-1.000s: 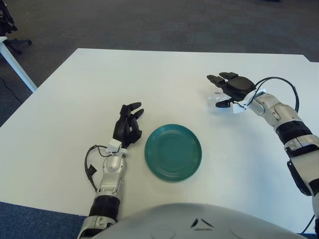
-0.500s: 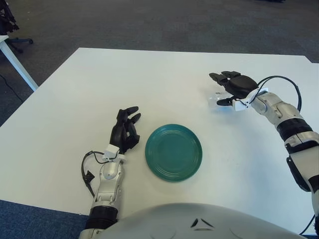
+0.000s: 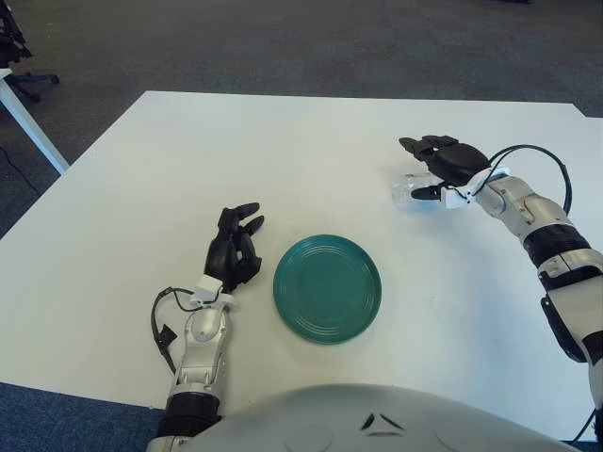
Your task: Put the bottle into the plate.
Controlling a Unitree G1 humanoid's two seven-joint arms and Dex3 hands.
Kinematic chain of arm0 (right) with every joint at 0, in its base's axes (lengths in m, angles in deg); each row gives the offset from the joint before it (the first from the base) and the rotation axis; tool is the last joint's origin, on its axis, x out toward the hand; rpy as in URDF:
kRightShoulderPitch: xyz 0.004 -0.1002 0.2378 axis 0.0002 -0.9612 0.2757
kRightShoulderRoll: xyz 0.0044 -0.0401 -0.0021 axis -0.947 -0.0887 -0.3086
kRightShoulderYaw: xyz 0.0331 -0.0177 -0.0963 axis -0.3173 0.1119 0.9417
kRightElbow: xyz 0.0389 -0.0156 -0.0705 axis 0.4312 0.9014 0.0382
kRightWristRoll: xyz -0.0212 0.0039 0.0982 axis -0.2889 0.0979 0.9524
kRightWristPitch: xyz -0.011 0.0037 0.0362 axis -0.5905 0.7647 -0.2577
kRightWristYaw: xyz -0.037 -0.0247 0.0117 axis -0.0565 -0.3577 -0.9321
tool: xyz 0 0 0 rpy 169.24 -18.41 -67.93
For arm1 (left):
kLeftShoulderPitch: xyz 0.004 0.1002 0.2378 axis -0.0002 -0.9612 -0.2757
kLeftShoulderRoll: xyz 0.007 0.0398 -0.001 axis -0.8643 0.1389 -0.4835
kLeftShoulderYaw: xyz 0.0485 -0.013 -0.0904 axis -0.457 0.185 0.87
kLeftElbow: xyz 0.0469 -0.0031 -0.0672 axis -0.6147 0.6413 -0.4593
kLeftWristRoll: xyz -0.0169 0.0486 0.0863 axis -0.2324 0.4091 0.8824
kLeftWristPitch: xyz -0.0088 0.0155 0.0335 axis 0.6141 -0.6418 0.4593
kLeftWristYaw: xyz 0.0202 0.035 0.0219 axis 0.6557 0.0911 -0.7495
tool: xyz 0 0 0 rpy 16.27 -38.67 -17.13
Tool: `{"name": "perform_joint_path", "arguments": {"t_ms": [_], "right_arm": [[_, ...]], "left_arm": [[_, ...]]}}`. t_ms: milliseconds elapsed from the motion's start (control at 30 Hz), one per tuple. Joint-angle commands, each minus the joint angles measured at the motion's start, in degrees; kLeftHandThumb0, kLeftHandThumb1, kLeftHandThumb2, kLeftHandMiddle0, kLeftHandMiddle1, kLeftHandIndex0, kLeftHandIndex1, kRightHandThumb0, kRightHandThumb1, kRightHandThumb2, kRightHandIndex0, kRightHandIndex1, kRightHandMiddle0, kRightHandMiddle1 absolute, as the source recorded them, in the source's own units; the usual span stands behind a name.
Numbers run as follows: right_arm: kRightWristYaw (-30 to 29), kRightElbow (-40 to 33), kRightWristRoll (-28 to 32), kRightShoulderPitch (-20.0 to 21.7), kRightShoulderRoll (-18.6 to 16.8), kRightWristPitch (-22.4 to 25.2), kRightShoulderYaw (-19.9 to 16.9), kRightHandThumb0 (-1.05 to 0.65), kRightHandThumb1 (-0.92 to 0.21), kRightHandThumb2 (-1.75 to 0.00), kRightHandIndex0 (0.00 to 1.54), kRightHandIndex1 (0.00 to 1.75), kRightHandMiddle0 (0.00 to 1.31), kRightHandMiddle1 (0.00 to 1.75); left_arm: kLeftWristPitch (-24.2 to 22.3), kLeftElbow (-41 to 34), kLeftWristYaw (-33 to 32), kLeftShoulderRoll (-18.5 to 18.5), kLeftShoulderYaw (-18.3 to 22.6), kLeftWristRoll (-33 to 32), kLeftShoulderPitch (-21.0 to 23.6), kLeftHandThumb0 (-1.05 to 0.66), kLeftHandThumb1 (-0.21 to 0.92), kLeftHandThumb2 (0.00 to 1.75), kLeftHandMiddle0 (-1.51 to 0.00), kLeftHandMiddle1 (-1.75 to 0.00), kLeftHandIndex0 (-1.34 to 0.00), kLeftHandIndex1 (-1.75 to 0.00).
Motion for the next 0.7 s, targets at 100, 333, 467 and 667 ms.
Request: {"name": "perform_joint_path", "arguments": {"t_ms": [100,333,467,667], "right_arm": [[-0.2,-0.1,1.2,-0.6,0.3,0.4,0.1,-1.05,-0.92,-0.64,0.00,0.00,0.00,0.00],[-0.9,1.1,1.1,-1.0,-0.4,0.6,0.6,-1.05,-0.92,-0.64,0.00,0.00,0.00,0.00],[-1.1,2.1,1.5,-1.0,-0.8,0.4,0.6,-1.05,-0.92,-0.64,0.00,0.00,0.00,0.00],[-2.2,3.4,1.6,-1.3,-1.4,0.4,0.8,-1.05,-0.92,-0.65,0.00,0.00,0.00,0.00]], "left_arm": [[-1.1,2.9,0.8,-0.8,0.8,-0.7,-2.5,-0.74,0.92,0.93,-0.49,-0.43,-0.18,-1.05],[-1.0,3.5,1.0,-0.8,0.9,-1.0,-2.2,-0.74,0.92,0.91,-0.48,-0.43,-0.18,-1.04],[0.2,4.3,1.5,-1.2,0.8,-0.7,-1.9,-0.74,0.92,0.90,-0.49,-0.44,-0.19,-1.05],[3.3,5.7,2.5,-2.5,0.6,-0.1,-1.9,-0.75,0.92,0.94,-0.48,-0.44,-0.19,-1.04]]}}
